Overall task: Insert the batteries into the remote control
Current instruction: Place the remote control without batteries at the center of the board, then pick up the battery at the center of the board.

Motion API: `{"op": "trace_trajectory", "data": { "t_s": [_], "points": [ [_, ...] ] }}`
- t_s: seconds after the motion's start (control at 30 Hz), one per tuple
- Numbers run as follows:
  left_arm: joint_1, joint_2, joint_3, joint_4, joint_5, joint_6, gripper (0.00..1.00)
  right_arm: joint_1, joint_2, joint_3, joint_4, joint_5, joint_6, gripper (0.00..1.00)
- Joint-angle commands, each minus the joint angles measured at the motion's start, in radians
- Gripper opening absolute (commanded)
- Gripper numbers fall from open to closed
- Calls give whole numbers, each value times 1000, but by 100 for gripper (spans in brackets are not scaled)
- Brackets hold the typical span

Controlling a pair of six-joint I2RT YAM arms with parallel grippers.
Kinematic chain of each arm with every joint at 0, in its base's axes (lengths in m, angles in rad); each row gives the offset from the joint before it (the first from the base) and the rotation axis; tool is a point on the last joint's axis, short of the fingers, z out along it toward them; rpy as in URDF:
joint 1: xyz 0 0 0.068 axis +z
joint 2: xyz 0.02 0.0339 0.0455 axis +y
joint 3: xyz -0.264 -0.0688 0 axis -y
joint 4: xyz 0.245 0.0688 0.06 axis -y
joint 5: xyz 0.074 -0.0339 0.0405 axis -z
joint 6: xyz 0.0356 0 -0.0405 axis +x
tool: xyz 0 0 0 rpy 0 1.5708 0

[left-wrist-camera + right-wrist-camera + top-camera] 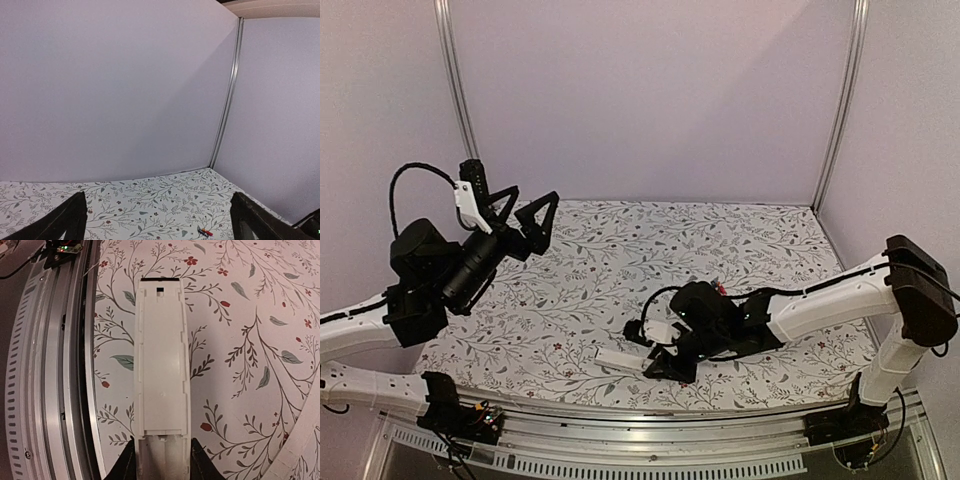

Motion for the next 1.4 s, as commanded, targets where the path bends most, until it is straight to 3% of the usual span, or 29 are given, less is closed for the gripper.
{"op": "trace_trajectory", "data": {
  "t_s": [0.0,0.33,0.47,0.63,0.77,0.83,0.93,1.03,1.2,1.37],
  "points": [
    [18,1,-19,-55,-11,4,100,6,61,36,-35,-100,-176,0],
    [48,-21,-33,-82,13,4,100,-3,190,54,-25,-85,-217,1],
    [54,-25,-29,-97,22,2,100,-10,191,62,-45,-38,-217,9],
    [63,-35,-37,-99,23,1,100,-10,169,81,-93,-21,-221,53],
    [67,-37,-43,-99,36,0,100,-9,137,111,-126,-36,-212,78],
    [69,-36,-46,-98,42,-2,100,-9,106,148,-139,-59,-199,84],
    [74,-30,-48,-99,48,2,100,-28,30,215,-146,-96,-175,85],
    [77,-23,-53,-103,52,7,100,-168,-40,301,-166,-142,-36,83],
    [90,-6,-63,-106,59,21,100,-475,-24,406,-367,19,314,55],
    [112,35,-56,-107,84,48,100,-621,90,448,-511,150,327,45]
  ]
}}
